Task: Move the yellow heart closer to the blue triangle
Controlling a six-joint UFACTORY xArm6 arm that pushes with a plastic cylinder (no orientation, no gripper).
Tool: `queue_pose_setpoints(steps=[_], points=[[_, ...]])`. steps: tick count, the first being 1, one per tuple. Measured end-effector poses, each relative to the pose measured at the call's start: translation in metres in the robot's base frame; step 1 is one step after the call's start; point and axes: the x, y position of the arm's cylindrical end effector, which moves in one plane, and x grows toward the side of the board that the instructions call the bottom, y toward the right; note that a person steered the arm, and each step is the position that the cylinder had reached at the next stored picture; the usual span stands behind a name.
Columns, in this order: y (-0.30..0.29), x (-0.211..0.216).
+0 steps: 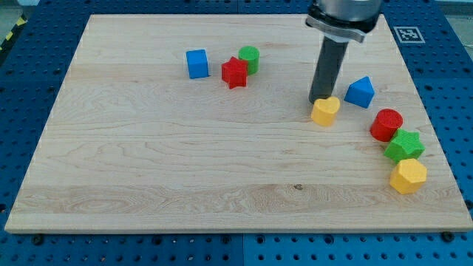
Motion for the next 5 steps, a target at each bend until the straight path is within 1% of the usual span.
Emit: queue_pose_setpoints(steps=[2,3,4,5], points=[[-0.014,0.026],[-0.042,0.038],[-0.039,0.065],[-0.004,0.071]])
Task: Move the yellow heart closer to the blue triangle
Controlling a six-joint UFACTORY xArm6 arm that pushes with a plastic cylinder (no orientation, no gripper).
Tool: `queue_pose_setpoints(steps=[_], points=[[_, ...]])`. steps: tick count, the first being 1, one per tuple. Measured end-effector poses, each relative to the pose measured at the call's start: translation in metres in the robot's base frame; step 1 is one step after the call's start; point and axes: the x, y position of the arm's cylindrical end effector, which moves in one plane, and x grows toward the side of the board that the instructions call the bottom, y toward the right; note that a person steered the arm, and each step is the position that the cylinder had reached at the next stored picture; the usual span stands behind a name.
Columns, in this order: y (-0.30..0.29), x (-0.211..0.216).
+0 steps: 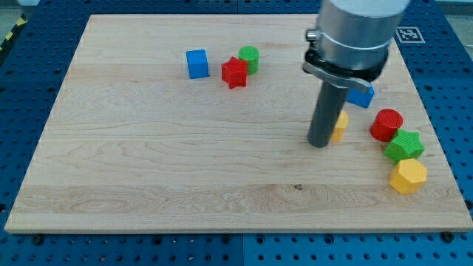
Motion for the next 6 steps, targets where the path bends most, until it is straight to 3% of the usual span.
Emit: queue_pose_setpoints(steps=[2,4,6], points=[[0.025,-0.002],[0.000,-0.010],[0.012,-0.026]])
